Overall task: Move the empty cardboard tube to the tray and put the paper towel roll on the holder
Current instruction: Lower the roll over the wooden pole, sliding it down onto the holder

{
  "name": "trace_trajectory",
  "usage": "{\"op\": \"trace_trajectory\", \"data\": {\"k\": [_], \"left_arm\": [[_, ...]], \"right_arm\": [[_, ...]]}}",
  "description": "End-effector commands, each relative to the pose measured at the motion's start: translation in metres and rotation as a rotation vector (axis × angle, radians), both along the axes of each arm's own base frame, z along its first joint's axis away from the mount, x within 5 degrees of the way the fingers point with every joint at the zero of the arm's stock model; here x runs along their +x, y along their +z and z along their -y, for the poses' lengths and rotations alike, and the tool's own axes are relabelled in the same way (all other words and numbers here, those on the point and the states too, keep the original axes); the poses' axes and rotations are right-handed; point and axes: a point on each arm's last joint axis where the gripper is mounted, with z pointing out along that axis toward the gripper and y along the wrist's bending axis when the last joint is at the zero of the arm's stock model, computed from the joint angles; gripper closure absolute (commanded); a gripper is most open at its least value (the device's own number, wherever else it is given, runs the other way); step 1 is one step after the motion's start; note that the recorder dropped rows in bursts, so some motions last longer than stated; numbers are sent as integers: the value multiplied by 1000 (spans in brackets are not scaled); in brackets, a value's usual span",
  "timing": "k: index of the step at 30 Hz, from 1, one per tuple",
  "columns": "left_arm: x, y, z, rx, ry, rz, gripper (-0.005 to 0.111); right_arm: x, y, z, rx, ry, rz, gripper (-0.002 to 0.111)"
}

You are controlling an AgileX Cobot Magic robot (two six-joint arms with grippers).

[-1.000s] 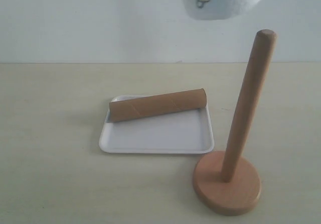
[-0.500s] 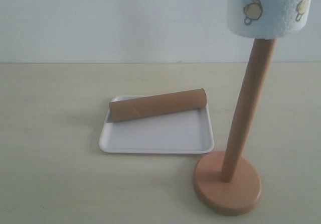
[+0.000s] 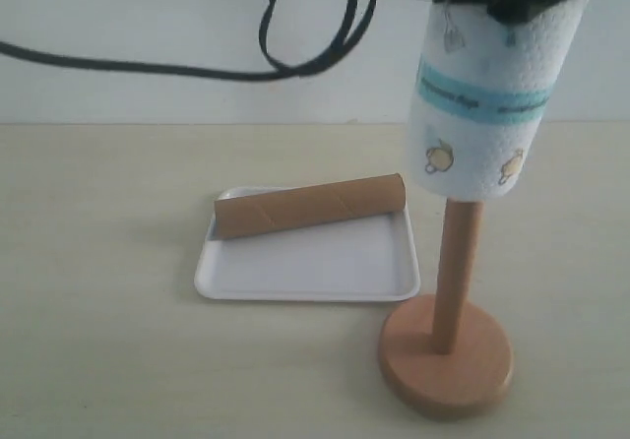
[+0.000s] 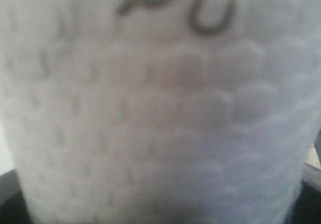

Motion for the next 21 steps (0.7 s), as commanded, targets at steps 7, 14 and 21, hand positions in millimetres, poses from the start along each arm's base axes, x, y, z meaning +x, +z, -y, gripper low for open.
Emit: {"op": "trace_trajectory", "data": {"k": [7,14,21], "left_arm": [[-5,-81,0,-214,-17,-20,103],[-4,-136,2,-122,-30,-6,103],[1,-174,9,-98,-47,-45,103]], "right_arm": [[0,-1,0,-1,-6,4,108],[0,-1,0,-1,-6,4,108],[0,-1,0,-1,-6,4,108]]}}
